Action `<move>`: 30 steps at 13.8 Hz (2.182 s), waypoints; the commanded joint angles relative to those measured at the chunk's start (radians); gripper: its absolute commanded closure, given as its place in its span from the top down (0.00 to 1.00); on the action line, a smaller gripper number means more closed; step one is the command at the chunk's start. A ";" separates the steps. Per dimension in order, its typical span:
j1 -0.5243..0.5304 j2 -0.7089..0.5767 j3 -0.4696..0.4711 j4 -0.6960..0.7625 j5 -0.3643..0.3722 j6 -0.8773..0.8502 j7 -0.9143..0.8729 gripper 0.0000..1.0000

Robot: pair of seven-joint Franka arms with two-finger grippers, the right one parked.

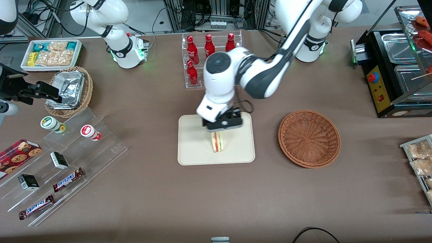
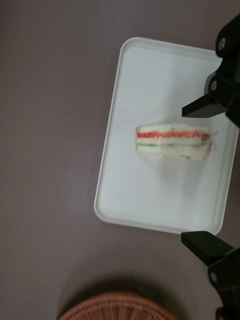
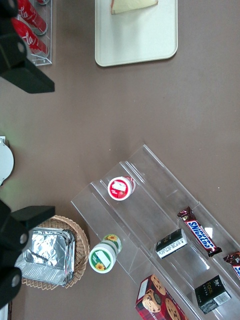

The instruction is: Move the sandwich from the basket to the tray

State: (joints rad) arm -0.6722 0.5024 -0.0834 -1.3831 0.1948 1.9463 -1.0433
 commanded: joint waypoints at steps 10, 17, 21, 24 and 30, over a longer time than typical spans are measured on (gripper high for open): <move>0.411 -0.393 0.031 -0.214 -0.061 -0.201 0.469 1.00; 0.617 -0.515 0.031 -0.215 -0.173 -0.369 0.871 1.00; 0.684 -0.553 0.031 -0.220 -0.199 -0.417 0.999 1.00; 0.671 -0.477 0.031 -0.150 -0.249 -0.417 0.999 1.00; 0.654 -0.470 0.033 -0.123 -0.181 -0.423 1.009 1.00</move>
State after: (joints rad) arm -0.0135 0.0321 -0.0523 -1.5308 -0.0097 1.5382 -0.0522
